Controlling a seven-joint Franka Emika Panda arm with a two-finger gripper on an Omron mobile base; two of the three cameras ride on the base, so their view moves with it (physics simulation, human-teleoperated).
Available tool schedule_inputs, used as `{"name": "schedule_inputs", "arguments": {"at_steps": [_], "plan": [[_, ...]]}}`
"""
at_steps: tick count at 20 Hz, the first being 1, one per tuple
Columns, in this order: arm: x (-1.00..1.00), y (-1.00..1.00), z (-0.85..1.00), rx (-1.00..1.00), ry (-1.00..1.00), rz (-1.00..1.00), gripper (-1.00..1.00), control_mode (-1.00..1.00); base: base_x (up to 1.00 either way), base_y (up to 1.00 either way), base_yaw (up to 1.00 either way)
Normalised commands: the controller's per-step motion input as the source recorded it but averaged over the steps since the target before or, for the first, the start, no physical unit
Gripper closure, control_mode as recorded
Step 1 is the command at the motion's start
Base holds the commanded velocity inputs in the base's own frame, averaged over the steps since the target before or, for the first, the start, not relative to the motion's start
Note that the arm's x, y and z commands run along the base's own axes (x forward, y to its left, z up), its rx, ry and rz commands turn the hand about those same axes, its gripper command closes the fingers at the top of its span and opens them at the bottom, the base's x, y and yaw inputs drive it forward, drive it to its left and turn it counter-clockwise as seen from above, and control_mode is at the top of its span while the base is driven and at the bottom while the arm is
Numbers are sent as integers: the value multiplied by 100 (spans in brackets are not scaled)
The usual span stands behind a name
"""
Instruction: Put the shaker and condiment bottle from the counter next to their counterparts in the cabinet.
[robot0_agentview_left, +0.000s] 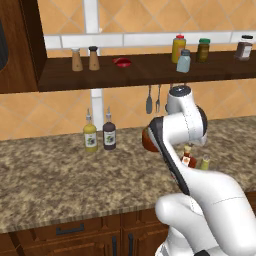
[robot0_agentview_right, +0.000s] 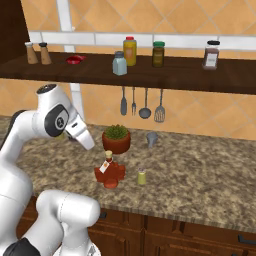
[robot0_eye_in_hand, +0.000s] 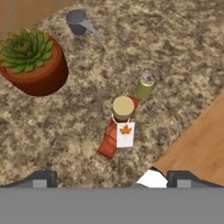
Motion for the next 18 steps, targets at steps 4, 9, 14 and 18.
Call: {"name": "schedule_inputs", "arguments": {"at_steps": [4,9,14,18], "plan": [[-2,-5,-22,1,-1,-33,-100,-100,0,0,0],[-3,0,-35,-3,-8,-27,-100,-100,0,0,0],[-4,0,-55,-20,-19,-21,-100,-100,0,0,0],[0,6,-45,-27,-14,-17,-100,-100,0,0,0]]}}
